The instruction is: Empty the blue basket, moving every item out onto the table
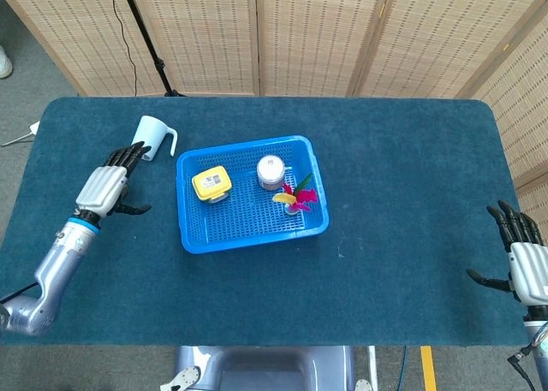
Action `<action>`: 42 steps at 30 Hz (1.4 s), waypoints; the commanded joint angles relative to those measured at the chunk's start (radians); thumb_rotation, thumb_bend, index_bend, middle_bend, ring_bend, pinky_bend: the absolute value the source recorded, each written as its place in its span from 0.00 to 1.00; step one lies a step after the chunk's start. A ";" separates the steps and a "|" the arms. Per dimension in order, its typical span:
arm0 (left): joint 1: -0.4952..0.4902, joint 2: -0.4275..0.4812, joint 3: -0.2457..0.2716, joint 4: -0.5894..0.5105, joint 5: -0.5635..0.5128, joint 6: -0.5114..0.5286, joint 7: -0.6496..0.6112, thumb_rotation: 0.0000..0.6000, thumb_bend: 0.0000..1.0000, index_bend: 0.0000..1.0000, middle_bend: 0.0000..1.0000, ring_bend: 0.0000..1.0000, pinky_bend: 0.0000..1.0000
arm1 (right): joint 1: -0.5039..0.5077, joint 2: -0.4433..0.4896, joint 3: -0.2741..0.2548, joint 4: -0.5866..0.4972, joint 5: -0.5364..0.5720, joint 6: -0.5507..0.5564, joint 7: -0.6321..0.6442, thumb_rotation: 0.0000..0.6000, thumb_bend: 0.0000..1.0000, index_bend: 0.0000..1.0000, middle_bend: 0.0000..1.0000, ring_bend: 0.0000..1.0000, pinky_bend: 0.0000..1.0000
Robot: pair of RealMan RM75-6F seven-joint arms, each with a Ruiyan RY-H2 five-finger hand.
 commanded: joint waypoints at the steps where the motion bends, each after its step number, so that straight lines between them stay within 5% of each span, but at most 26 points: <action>1: -0.032 0.023 -0.030 -0.086 -0.001 -0.024 0.043 1.00 0.14 0.00 0.00 0.00 0.05 | -0.001 0.002 -0.001 0.000 -0.003 0.001 0.004 1.00 0.00 0.00 0.00 0.00 0.00; 9: -0.147 -0.082 -0.074 -0.058 -0.186 -0.177 0.179 1.00 0.14 0.00 0.00 0.00 0.07 | -0.002 0.005 -0.003 0.001 -0.007 0.004 0.011 1.00 0.00 0.00 0.00 0.00 0.00; 17: -0.225 -0.207 -0.078 0.057 -0.326 -0.223 0.300 1.00 0.14 0.00 0.00 0.00 0.07 | 0.000 0.005 -0.001 0.006 0.002 -0.001 0.015 1.00 0.00 0.00 0.00 0.00 0.00; 42: -0.286 -0.348 -0.066 0.246 -0.420 -0.315 0.364 1.00 0.14 0.00 0.00 0.00 0.08 | 0.005 0.005 -0.001 0.016 0.014 -0.019 0.028 1.00 0.00 0.00 0.00 0.00 0.00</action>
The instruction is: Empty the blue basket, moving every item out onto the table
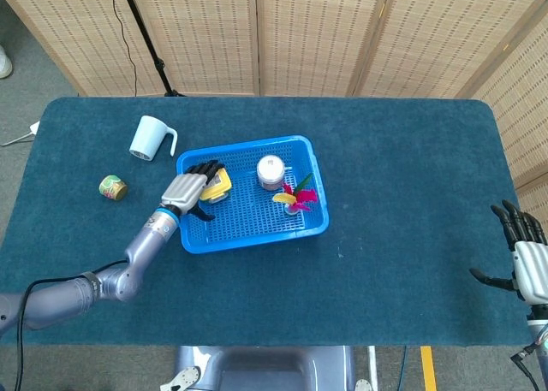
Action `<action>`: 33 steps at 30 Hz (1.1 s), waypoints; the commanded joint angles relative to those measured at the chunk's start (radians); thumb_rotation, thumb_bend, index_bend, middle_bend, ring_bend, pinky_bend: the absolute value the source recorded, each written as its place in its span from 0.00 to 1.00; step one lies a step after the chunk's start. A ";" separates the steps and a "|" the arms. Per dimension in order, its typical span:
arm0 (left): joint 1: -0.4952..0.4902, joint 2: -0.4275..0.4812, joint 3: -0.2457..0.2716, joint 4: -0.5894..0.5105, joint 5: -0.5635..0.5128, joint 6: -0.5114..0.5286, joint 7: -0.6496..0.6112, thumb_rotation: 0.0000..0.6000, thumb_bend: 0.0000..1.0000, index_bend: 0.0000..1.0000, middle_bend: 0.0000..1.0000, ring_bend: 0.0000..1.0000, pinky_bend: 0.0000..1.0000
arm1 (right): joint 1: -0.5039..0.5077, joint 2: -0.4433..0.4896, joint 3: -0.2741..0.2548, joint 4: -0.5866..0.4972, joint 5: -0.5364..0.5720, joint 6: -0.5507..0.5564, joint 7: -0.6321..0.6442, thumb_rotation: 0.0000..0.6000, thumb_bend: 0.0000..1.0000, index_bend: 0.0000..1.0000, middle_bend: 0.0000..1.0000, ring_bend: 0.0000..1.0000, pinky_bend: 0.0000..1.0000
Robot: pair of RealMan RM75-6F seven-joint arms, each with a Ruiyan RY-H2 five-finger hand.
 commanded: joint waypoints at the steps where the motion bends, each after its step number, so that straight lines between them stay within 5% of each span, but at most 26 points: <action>1: -0.009 -0.014 0.003 0.019 -0.011 -0.015 0.008 1.00 0.14 0.00 0.00 0.00 0.08 | 0.001 0.001 0.001 0.001 0.002 -0.002 0.003 1.00 0.00 0.00 0.00 0.00 0.00; 5: -0.020 -0.034 0.001 0.042 -0.024 -0.037 0.007 1.00 0.17 0.04 0.01 0.06 0.23 | 0.003 0.000 0.000 0.003 0.004 -0.008 0.003 1.00 0.00 0.00 0.00 0.00 0.00; 7: -0.022 -0.050 -0.006 0.053 -0.014 -0.023 0.002 1.00 0.24 0.17 0.11 0.21 0.42 | 0.004 0.000 0.000 0.004 0.005 -0.010 0.004 1.00 0.00 0.00 0.00 0.00 0.00; 10: -0.017 -0.084 -0.015 0.081 0.008 0.027 -0.001 1.00 0.30 0.32 0.25 0.33 0.54 | 0.004 0.001 0.000 0.004 0.006 -0.014 0.010 1.00 0.00 0.00 0.00 0.00 0.00; 15: -0.017 -0.117 -0.022 0.117 0.006 0.058 0.017 1.00 0.39 0.45 0.36 0.43 0.61 | 0.006 0.002 -0.003 0.003 0.003 -0.017 0.014 1.00 0.00 0.00 0.00 0.00 0.00; 22: -0.005 -0.125 -0.045 0.109 0.036 0.108 0.006 1.00 0.44 0.49 0.40 0.46 0.62 | 0.006 0.003 -0.005 0.001 -0.001 -0.019 0.017 1.00 0.00 0.00 0.00 0.00 0.00; 33: 0.100 0.078 -0.096 -0.176 0.208 0.266 -0.111 1.00 0.44 0.49 0.40 0.46 0.62 | 0.003 0.008 -0.011 -0.006 -0.020 -0.007 0.026 1.00 0.00 0.00 0.00 0.00 0.00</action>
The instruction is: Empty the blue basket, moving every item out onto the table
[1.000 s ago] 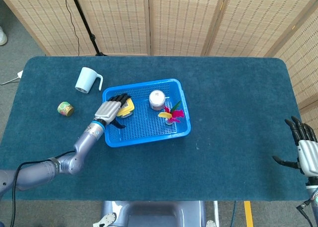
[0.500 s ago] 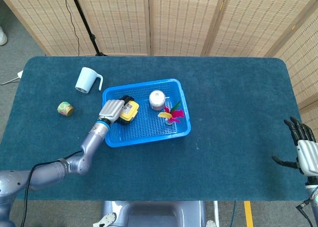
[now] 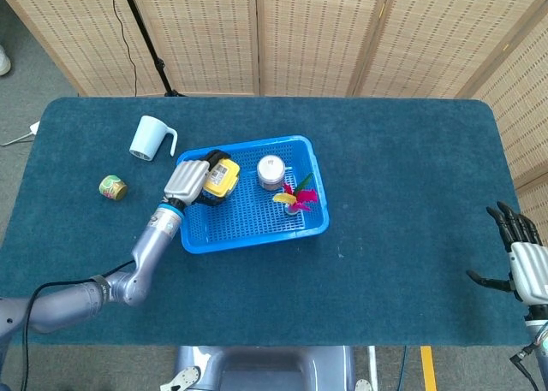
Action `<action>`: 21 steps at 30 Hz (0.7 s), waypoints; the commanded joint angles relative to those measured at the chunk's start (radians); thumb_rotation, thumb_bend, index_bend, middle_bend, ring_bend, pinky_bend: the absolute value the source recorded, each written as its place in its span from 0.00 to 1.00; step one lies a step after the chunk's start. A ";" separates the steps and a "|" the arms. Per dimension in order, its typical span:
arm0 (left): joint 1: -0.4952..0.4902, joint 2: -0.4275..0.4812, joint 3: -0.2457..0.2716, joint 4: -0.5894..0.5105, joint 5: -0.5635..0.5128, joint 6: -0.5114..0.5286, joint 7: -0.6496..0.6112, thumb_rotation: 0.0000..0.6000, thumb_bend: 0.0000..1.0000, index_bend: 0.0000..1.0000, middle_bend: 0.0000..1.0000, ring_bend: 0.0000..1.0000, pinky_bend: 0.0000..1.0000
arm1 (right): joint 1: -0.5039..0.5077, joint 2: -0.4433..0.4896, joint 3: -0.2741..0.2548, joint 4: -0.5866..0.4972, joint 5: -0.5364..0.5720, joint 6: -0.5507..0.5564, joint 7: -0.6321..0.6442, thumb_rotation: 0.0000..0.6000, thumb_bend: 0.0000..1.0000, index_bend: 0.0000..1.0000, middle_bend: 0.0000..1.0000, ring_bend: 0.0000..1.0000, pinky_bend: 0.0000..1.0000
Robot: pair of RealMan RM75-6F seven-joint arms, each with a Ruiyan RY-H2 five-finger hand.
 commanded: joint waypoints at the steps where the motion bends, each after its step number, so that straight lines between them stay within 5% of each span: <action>1: 0.066 0.122 -0.014 -0.155 0.094 0.085 -0.051 1.00 0.44 0.49 0.40 0.46 0.62 | -0.001 0.001 -0.003 -0.002 -0.004 0.001 0.001 1.00 0.00 0.00 0.00 0.00 0.00; 11: 0.269 0.396 0.067 -0.394 0.291 0.239 -0.181 1.00 0.43 0.49 0.40 0.46 0.62 | -0.003 0.004 -0.013 -0.020 -0.030 0.015 -0.006 1.00 0.00 0.00 0.00 0.00 0.00; 16: 0.371 0.451 0.144 -0.334 0.361 0.286 -0.288 1.00 0.43 0.49 0.40 0.46 0.62 | -0.001 0.003 -0.020 -0.025 -0.041 0.014 -0.011 1.00 0.00 0.00 0.00 0.00 0.00; 21: 0.420 0.409 0.196 -0.207 0.351 0.256 -0.362 1.00 0.42 0.49 0.40 0.44 0.62 | 0.005 0.000 -0.026 -0.030 -0.050 0.004 -0.020 1.00 0.00 0.00 0.00 0.00 0.00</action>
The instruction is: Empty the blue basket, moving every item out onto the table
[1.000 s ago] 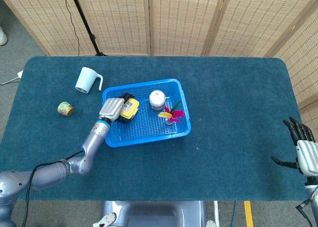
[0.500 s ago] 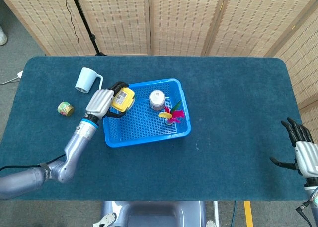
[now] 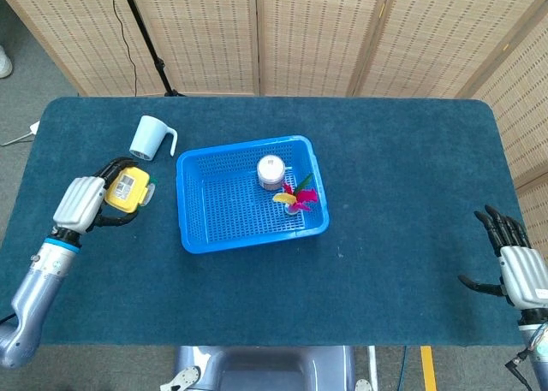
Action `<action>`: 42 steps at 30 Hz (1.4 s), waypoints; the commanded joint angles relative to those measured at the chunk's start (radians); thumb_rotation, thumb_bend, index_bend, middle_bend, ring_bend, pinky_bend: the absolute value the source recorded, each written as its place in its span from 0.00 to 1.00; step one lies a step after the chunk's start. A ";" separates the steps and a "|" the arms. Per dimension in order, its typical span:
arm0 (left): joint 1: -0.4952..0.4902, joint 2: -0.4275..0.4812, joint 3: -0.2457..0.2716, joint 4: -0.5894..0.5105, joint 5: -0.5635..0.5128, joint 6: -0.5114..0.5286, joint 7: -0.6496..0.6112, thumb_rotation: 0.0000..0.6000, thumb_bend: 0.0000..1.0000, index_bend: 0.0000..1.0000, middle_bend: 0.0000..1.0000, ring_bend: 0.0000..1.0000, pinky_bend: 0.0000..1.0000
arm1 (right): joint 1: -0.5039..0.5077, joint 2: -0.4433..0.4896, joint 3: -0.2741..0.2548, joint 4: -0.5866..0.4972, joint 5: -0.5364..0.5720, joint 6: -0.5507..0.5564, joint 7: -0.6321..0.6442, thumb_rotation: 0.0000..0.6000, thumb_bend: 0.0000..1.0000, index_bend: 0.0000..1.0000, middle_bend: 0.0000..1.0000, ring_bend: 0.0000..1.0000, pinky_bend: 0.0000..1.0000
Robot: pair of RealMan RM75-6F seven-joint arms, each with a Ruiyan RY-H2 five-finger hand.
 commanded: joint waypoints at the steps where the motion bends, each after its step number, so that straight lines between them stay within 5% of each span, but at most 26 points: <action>1: 0.043 -0.043 0.048 0.122 -0.005 -0.025 -0.075 1.00 0.41 0.49 0.39 0.42 0.59 | 0.004 -0.002 -0.002 -0.002 -0.002 -0.006 -0.006 1.00 0.00 0.00 0.00 0.00 0.00; 3: 0.053 -0.088 0.058 0.191 -0.014 -0.041 -0.095 1.00 0.38 0.42 0.28 0.28 0.42 | 0.006 -0.004 -0.002 -0.003 0.000 -0.010 -0.010 1.00 0.00 0.00 0.00 0.00 0.00; 6: 0.059 -0.137 0.075 0.261 -0.014 -0.074 -0.120 1.00 0.30 0.10 0.02 0.01 0.04 | 0.009 -0.008 -0.002 0.000 0.007 -0.018 -0.017 1.00 0.00 0.00 0.00 0.00 0.00; 7: 0.059 -0.145 0.082 0.279 -0.002 -0.084 -0.135 1.00 0.27 0.03 0.00 0.00 0.00 | 0.011 -0.010 -0.002 0.002 0.010 -0.021 -0.020 1.00 0.00 0.00 0.00 0.00 0.00; 15: 0.086 -0.123 0.084 0.249 0.036 -0.046 -0.128 1.00 0.04 0.00 0.00 0.00 0.00 | 0.019 -0.016 -0.003 0.008 0.019 -0.038 -0.033 1.00 0.00 0.00 0.00 0.00 0.00; 23: 0.158 0.023 0.059 0.009 0.041 0.105 -0.002 1.00 0.03 0.00 0.00 0.00 0.00 | 0.067 0.023 0.033 -0.015 0.009 -0.070 0.049 1.00 0.00 0.00 0.00 0.00 0.00; 32: 0.248 0.107 0.058 -0.132 0.026 0.257 0.190 1.00 0.03 0.00 0.00 0.00 0.00 | 0.189 0.077 0.083 -0.036 -0.052 -0.163 0.171 1.00 0.00 0.00 0.00 0.00 0.00; 42: 0.322 0.171 0.072 -0.171 0.108 0.345 0.138 1.00 0.03 0.00 0.00 0.00 0.00 | 0.419 0.051 0.189 -0.090 -0.014 -0.361 0.149 1.00 0.00 0.00 0.00 0.00 0.00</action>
